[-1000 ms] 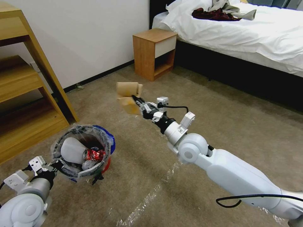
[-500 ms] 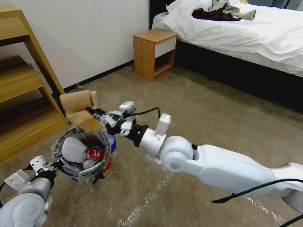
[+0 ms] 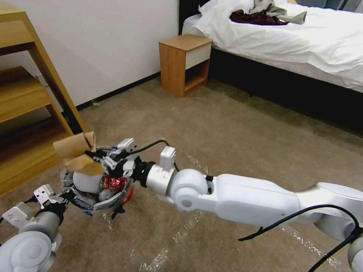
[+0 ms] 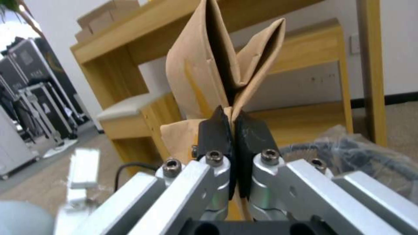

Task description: Pick up the trash bin and place the garbage on the floor into it.

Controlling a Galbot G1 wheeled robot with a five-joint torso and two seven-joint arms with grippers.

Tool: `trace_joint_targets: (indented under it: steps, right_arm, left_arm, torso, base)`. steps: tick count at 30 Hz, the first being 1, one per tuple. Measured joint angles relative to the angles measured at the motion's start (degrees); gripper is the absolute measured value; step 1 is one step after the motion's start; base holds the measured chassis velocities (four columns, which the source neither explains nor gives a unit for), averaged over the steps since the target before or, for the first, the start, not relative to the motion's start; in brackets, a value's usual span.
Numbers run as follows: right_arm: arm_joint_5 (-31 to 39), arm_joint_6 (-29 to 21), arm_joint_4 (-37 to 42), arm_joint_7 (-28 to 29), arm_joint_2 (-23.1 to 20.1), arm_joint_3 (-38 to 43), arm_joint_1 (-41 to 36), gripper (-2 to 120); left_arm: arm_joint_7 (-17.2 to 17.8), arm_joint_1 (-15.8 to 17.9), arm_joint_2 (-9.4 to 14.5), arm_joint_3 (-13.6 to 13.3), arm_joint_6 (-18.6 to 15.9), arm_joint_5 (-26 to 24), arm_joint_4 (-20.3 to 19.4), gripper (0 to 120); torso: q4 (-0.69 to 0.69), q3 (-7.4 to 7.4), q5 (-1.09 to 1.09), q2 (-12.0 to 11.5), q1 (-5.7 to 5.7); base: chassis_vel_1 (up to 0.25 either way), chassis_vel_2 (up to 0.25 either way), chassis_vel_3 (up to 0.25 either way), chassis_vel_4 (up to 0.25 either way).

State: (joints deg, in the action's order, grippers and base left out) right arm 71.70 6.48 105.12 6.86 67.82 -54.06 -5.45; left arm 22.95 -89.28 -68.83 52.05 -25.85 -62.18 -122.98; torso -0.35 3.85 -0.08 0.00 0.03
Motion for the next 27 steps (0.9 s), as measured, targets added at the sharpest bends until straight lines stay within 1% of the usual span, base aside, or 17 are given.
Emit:
trace_joint_targets:
  steps: [10,27]
  right_arm:
    - [-1.67,0.49,-3.62,-0.40,1.83,-1.75,-0.42,1]
    - [-5.00,1.24,-6.79,-1.27,1.92,-2.47,-1.34,1]
  left_arm:
    - [-0.05,-0.21,-0.07,-0.02,0.22,-0.02,-0.19,1]
    - [-0.19,-0.88,-0.19,0.33,0.37,-0.04,-1.13,1]
  torso:
    - [0.00,0.00,0.00,0.00,0.00]
    - [-0.01,0.00,0.01,0.00,0.00]
  base:
    - [0.000,0.000,0.000,0.000]
    - [0.000,0.000,0.000,0.000]
